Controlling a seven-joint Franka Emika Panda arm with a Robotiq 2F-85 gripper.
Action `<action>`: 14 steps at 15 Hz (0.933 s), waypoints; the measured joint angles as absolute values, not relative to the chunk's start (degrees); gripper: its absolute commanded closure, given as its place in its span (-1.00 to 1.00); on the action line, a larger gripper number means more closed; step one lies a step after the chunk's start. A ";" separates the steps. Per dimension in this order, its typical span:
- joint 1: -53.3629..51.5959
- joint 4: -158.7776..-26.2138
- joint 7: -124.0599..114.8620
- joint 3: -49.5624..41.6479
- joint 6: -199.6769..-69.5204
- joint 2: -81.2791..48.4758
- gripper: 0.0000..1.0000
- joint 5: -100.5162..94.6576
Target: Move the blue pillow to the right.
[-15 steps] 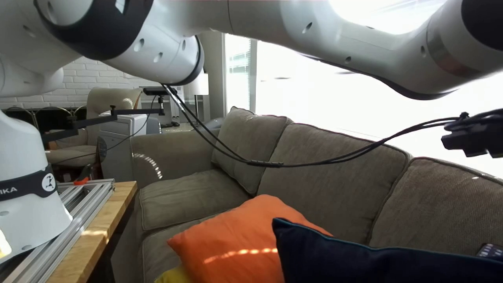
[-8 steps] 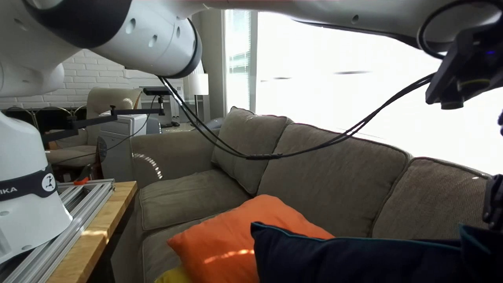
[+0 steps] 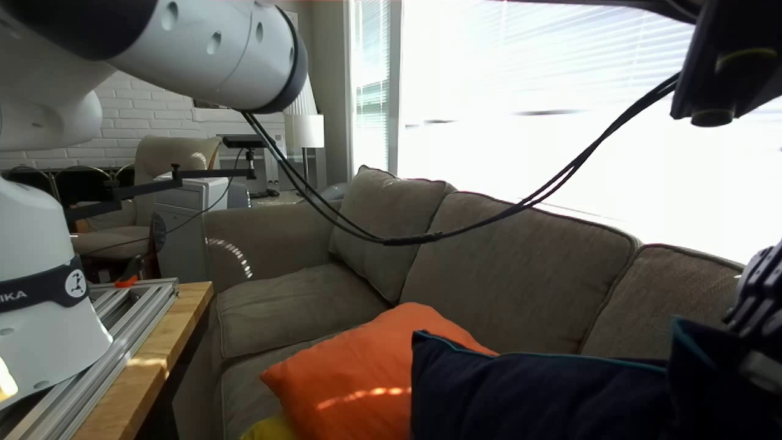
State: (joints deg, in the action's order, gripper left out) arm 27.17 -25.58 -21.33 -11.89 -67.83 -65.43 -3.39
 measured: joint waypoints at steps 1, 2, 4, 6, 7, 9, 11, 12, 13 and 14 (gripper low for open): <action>27.43 -25.58 -21.51 -11.80 -67.61 -65.23 0.95 -3.10; 27.64 -25.58 -22.03 -11.75 -67.61 -65.13 0.95 -2.90; 27.88 -25.63 -23.50 -11.75 -67.82 -65.23 0.95 -2.86; 28.01 -25.92 -25.66 -11.77 -69.88 -65.73 0.95 -2.86; 28.01 -26.17 -26.95 -11.90 -71.75 -66.15 0.95 -2.86; 28.02 -26.17 -29.82 -12.18 -76.15 -67.59 0.95 -2.86; 27.95 -26.08 -33.08 -12.54 -81.62 -69.11 0.95 -2.91; 27.84 -26.08 -34.67 -12.84 -84.59 -69.79 0.95 -3.00; 27.70 -26.08 -36.24 -13.12 -87.45 -70.46 0.95 -3.07; 27.53 -26.08 -37.80 -13.40 -90.02 -71.07 0.95 -3.12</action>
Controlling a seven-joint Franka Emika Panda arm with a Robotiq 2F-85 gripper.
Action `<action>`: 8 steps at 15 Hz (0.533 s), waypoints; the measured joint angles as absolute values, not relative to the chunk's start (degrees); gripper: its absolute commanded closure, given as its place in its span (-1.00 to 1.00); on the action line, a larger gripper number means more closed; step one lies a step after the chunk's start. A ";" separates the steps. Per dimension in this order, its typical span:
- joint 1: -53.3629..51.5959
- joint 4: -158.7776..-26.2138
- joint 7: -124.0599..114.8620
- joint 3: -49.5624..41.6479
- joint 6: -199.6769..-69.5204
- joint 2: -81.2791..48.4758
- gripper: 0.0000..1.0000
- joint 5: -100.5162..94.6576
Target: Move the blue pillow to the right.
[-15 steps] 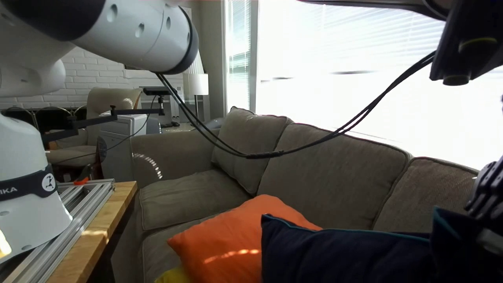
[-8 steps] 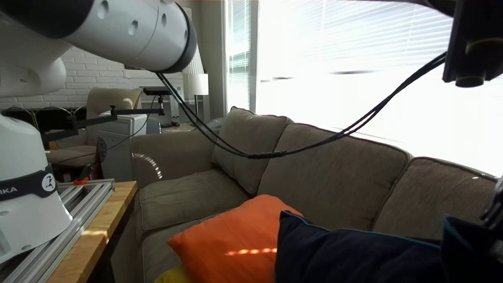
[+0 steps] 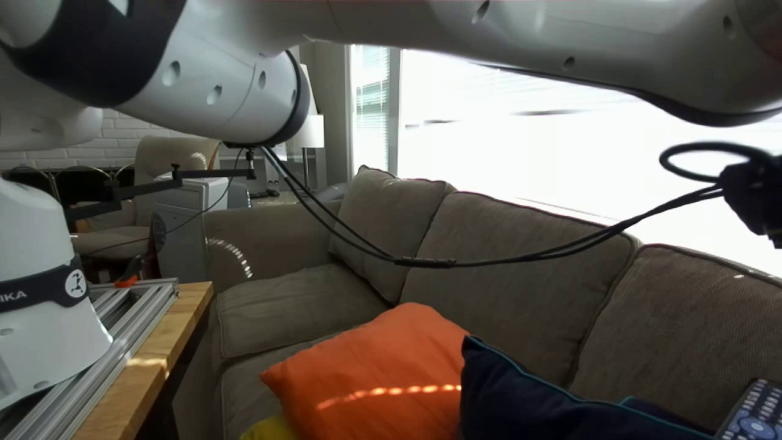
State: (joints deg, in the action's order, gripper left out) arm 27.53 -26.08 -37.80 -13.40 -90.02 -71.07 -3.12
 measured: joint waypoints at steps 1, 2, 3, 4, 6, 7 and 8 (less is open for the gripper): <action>27.32 -26.08 -39.40 -13.67 -92.39 -71.64 0.95 -3.18; 27.07 -26.08 -41.00 -13.94 -94.46 -72.15 0.95 -3.32; 26.79 -26.08 -42.63 -14.29 -96.34 -72.64 0.95 -3.52; 26.48 -26.08 -44.14 -14.67 -98.10 -73.10 0.95 -3.73; 25.84 -26.08 -46.62 -15.42 -101.46 -73.96 0.95 -4.21; 25.47 -26.08 -47.83 -15.86 -103.19 -74.41 0.95 -4.65; 25.11 -26.08 -48.97 -16.33 -104.82 -74.90 0.95 -5.22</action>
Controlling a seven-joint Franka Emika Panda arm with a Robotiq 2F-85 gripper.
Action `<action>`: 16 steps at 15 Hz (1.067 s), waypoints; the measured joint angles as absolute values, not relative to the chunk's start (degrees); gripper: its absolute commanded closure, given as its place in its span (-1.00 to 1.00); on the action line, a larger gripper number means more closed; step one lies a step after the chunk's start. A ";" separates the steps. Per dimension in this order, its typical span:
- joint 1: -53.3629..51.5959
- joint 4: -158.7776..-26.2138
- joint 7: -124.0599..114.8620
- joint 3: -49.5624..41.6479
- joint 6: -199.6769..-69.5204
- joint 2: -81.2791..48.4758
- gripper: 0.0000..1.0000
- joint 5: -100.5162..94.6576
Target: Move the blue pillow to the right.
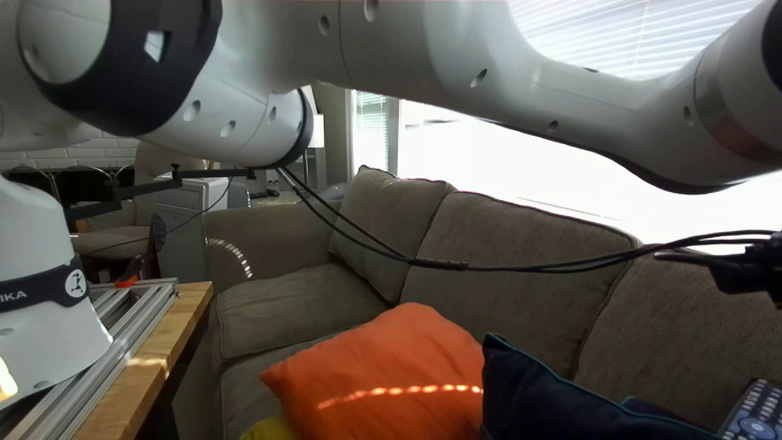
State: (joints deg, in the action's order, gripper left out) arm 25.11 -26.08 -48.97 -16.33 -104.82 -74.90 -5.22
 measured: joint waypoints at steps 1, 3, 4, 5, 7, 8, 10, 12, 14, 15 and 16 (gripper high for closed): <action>24.75 -26.08 -50.20 -16.84 -106.18 -75.39 0.95 -5.87; 24.14 -26.08 -53.05 -18.03 -108.00 -76.29 0.95 -6.98; 23.93 -26.08 -54.67 -18.61 -108.49 -76.67 0.95 -7.47; 23.80 -26.08 -56.32 -19.16 -108.83 -76.98 0.95 -7.84; 23.75 -26.08 -59.64 -20.02 -109.47 -77.50 0.95 -8.41; 23.75 -26.08 -61.31 -20.47 -109.71 -77.72 0.95 -8.63; 23.75 -26.08 -64.80 -21.19 -110.33 -78.06 0.95 -8.81; 23.75 -26.08 -68.56 -21.65 -112.01 -78.43 0.95 -8.92; 23.75 -26.08 -72.13 -21.78 -114.17 -78.92 0.95 -8.97; 23.74 -26.08 -73.62 -21.68 -115.37 -79.15 0.95 -8.97; 23.73 -26.08 -74.68 -21.47 -116.53 -79.36 0.95 -8.96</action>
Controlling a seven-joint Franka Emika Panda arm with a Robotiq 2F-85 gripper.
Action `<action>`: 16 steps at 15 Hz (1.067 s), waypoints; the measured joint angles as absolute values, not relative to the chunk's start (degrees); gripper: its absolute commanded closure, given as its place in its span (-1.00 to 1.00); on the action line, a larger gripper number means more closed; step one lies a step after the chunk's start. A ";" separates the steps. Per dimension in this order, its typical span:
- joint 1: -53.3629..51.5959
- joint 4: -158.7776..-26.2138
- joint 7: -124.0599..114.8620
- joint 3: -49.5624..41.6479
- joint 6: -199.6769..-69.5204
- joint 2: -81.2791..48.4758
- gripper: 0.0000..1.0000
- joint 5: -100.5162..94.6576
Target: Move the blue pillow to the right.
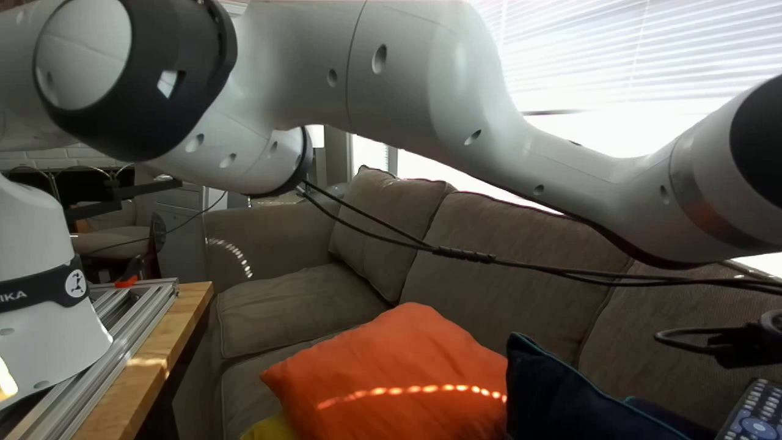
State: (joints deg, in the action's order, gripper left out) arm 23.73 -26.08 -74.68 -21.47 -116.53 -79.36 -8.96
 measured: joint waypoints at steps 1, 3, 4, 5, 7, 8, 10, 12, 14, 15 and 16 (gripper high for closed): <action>23.72 -26.08 -75.02 -20.92 -117.33 -79.48 0.95 -8.83; 23.74 -26.07 -74.84 -18.87 -118.53 -79.49 0.95 -8.36; 23.77 -26.05 -74.52 -17.54 -119.05 -79.48 0.95 -7.90; 23.86 -26.03 -73.83 -16.05 -119.29 -79.43 0.95 -7.04; 24.13 -26.02 -71.94 -13.20 -119.39 -79.19 0.30 -5.09; 24.28 -26.02 -70.96 -12.14 -119.42 -79.09 0.25 -4.39; 24.49 -26.01 -69.68 -11.10 -119.45 -79.06 0.01 -3.82; 24.57 -26.01 -69.27 -10.79 -119.60 -79.05 -0.27 -3.77; 24.48 -26.01 -69.21 -10.66 -120.14 -79.06 -0.54 -3.76; 24.44 -26.01 -69.20 -10.66 -120.32 -79.06 -0.66 -3.76; 24.41 -26.02 -69.20 -10.66 -120.38 -79.06 -0.81 -3.76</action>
State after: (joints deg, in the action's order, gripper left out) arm 24.41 -26.02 -69.20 -10.66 -120.38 -79.06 -3.76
